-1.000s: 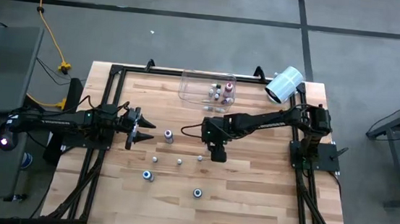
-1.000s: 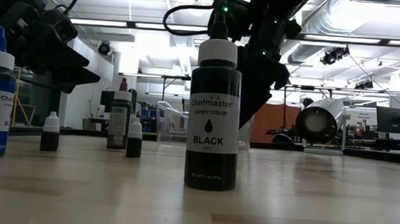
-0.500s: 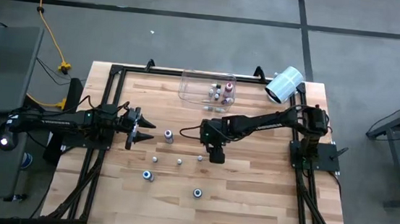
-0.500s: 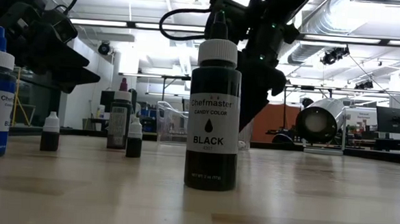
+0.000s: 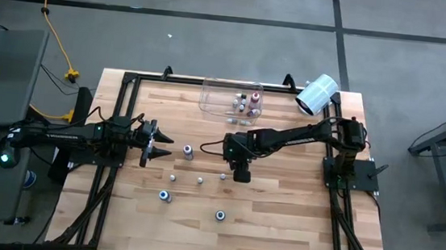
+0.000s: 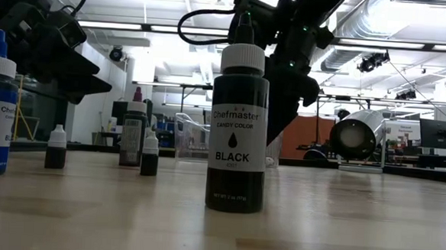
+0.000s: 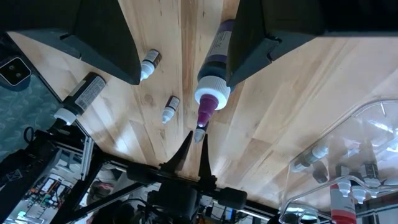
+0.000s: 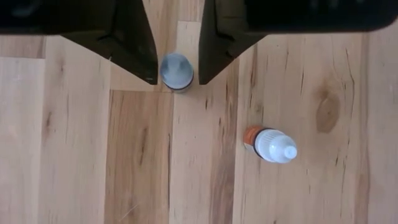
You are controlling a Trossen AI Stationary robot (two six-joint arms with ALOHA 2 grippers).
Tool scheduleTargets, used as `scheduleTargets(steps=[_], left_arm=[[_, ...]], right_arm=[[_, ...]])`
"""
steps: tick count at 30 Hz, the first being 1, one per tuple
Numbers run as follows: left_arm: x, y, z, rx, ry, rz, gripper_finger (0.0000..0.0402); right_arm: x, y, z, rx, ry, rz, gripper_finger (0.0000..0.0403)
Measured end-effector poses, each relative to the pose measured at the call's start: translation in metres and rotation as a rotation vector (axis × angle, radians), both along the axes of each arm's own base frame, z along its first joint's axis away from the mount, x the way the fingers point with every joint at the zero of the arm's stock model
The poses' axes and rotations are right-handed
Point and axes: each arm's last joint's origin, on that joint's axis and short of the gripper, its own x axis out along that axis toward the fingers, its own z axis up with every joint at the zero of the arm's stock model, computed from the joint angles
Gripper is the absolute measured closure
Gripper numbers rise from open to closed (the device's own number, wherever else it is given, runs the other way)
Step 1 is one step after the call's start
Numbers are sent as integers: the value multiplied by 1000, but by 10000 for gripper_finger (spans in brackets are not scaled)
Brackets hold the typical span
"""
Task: Pick & Place food coloring
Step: Put the small purple food coloring into the transparent container
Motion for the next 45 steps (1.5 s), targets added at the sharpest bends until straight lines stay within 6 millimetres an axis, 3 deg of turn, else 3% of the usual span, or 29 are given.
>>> scheduleTargets(steps=[9, 15, 20, 25, 30, 33, 37, 45], left_arm=[[0, 0, 0, 0, 0, 0, 167], [0, 0, 0, 0, 0, 0, 167], [0, 0, 0, 0, 0, 1, 167], [0, 0, 0, 0, 0, 0, 167], [0, 0, 0, 0, 0, 1, 167], [0, 0, 0, 0, 0, 0, 167], [0, 0, 0, 0, 0, 1, 167], [0, 0, 0, 0, 0, 0, 167]], right_arm=[[0, 1, 1, 11, 2, -22, 353], [7, 0, 21, 14, 6, -48, 359], [16, -7, 53, -21, 4, -122, 356], [24, -18, 98, -61, -43, -179, 359], [27, -39, 141, -80, -132, -321, 359], [26, -55, 156, -88, -172, -412, 359], [22, -78, 161, -66, -194, -564, 359], [26, -124, 135, 26, -165, -896, 359]])
